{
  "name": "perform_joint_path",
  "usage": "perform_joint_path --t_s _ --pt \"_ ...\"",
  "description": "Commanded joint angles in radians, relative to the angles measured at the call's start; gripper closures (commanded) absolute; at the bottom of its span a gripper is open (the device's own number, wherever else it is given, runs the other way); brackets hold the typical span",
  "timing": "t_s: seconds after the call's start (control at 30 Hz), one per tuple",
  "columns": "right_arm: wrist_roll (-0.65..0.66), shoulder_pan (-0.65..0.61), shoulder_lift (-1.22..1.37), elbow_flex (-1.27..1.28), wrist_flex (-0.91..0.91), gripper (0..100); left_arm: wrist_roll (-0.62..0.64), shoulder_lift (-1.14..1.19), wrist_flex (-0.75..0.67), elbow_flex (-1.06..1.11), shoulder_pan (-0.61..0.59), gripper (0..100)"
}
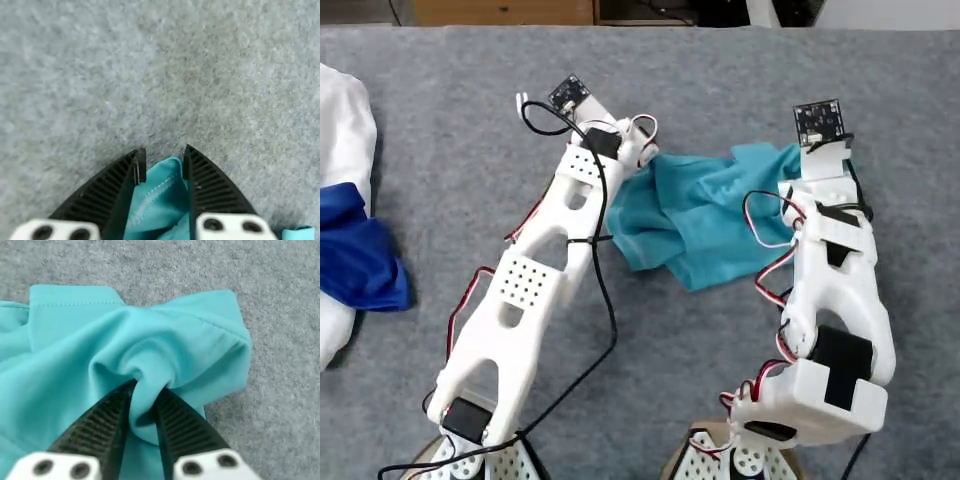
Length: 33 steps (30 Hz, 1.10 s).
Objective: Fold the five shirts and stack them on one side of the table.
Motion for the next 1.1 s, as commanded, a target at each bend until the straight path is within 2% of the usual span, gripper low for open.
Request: perform_joint_path --t_s 0.0,0.3,0.47,0.7,0.8,0.97,1.07 --pt "-0.008 0.015 -0.001 -0.036 -0.015 99.3 0.006 -0.002 -0.034 -0.04 -0.014 87" --pt "-0.008 0.015 -0.001 -0.036 -0.012 99.3 0.0 -0.008 -0.031 -0.041 -0.008 95" --pt "-0.008 0.015 -0.001 -0.036 -0.014 99.3 -0.109 -0.005 -0.023 -0.103 0.031 98" --pt "-0.008 0.015 -0.001 -0.033 -0.012 99.3 -0.158 -0.004 0.127 -0.296 0.046 98" --pt "-0.008 0.016 -0.001 -0.031 -0.012 99.3 -0.192 0.001 0.149 -0.362 0.046 98" --pt "-0.008 0.019 -0.002 -0.03 -0.011 99.3 -0.196 0.001 0.141 -0.333 0.058 98" --pt "-0.008 0.019 -0.002 -0.03 -0.009 99.3 -0.196 0.008 0.055 -0.27 0.072 97"
